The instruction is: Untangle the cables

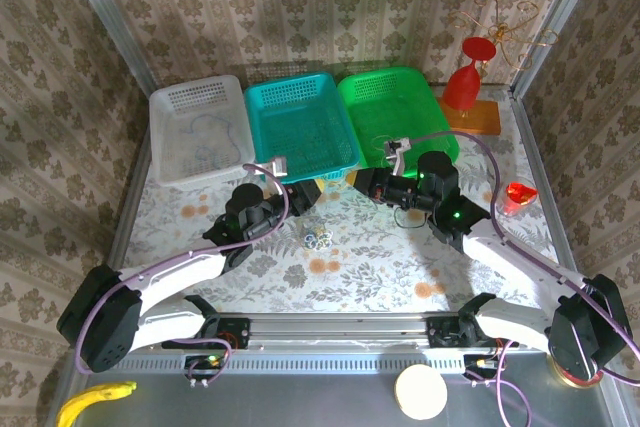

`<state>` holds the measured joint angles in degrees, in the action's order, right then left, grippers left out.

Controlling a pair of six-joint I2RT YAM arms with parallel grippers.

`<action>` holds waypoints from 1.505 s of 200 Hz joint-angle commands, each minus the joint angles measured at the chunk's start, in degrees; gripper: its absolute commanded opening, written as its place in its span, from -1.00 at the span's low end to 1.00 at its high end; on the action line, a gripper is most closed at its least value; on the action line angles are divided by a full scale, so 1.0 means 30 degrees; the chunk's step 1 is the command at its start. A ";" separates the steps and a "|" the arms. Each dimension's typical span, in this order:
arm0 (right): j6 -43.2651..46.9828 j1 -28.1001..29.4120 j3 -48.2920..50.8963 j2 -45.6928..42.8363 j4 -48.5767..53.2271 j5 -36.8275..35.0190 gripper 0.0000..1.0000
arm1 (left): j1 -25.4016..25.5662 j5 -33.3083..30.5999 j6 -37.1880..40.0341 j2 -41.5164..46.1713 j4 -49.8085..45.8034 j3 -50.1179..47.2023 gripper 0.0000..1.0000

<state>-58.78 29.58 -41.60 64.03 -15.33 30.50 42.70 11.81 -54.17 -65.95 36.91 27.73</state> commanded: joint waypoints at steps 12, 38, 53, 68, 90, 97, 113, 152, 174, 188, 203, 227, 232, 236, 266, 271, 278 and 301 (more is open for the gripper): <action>-0.0239 0.0199 0.0216 0.0044 -0.0726 0.0393 -1.00 | -0.0177 0.0261 0.0503 -0.0127 0.0706 0.0001 -0.62; -0.0187 0.0188 0.0216 0.0073 -0.0661 0.0324 -1.00 | -0.0236 0.0339 0.0509 -0.0140 0.0719 -0.0012 -0.91; -0.0074 0.0202 0.0214 0.0101 -0.0558 0.0167 -1.00 | -0.0282 0.0398 0.0566 -0.0058 0.0662 0.0045 -1.00; 0.0068 0.0162 0.0216 0.0131 -0.0333 -0.0190 -1.00 | -0.0285 0.0435 0.0596 0.0157 0.0462 0.0118 -1.00; 0.0172 -0.0025 0.0239 0.0263 0.0288 -0.1347 -1.00 | -0.0316 0.0446 0.0670 0.0785 -0.0239 0.0407 -1.00; 0.0166 -0.0143 0.0295 0.0377 0.0515 -0.1695 -1.00 | -0.0307 0.0445 0.0706 0.1059 -0.0588 0.0558 -1.00; 0.0084 -0.0492 0.0304 0.0731 0.0897 -0.2436 -1.00 | -0.0454 0.0492 0.1002 0.1783 -0.1865 0.1193 -1.00; 0.0317 -0.1182 -0.0723 0.2599 0.1303 -0.2770 -0.60 | -0.1989 0.1202 0.1910 0.2975 -0.4732 0.3755 -1.00; 0.0960 -0.1243 -0.2007 0.3691 0.2183 -0.2799 -0.42 | -0.3443 0.2277 0.2089 0.2553 -0.5530 0.5332 -1.00; 0.1318 -0.1270 -0.2715 0.4270 0.2570 -0.2784 -0.32 | -0.4413 0.3050 0.2200 0.1984 -0.5739 0.6178 -1.00; 0.1667 -0.1306 -0.3459 0.4853 0.2942 -0.2740 -0.21 | -0.5409 0.3863 0.2153 0.1216 -0.5780 0.6858 -1.00; 0.2706 -0.1305 -0.4816 0.6213 0.3996 -0.2696 -0.10 | -0.7357 0.4961 0.2190 -0.0029 -0.5625 0.7807 -1.00; 0.3006 -0.1306 -0.5216 0.6476 0.4301 -0.2674 -0.08 | -0.7677 0.5183 0.2244 -0.0296 -0.5557 0.8001 -1.00; 0.3280 -0.1306 -0.5533 0.6748 0.4602 -0.2646 -0.08 | -0.7905 0.5304 0.2316 -0.0498 -0.5563 0.8130 -1.00; 0.4902 -0.1305 -0.7325 0.8475 0.6224 -0.2666 -0.06 | -0.9309 0.6061 0.3241 -0.2191 -0.6164 0.9525 -1.00; 0.5013 -0.1310 -0.7497 0.8648 0.6362 -0.2667 -0.06 | -0.9443 0.6126 0.3541 -0.2587 -0.6341 0.9771 -1.00; 0.5226 -0.1306 -0.7682 0.8866 0.6515 -0.2667 -0.05 | -0.9572 0.6212 0.3945 -0.3006 -0.6573 1.0108 -1.00; 0.5581 -0.1277 -0.7817 0.9142 0.6814 -0.2607 -0.04 | -0.9662 0.6141 0.5395 -0.4730 -0.7512 1.1267 -1.00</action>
<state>-45.76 25.96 -63.40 90.56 1.04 22.87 14.09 27.86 -44.51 -76.51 17.72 57.21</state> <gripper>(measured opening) 0.474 0.059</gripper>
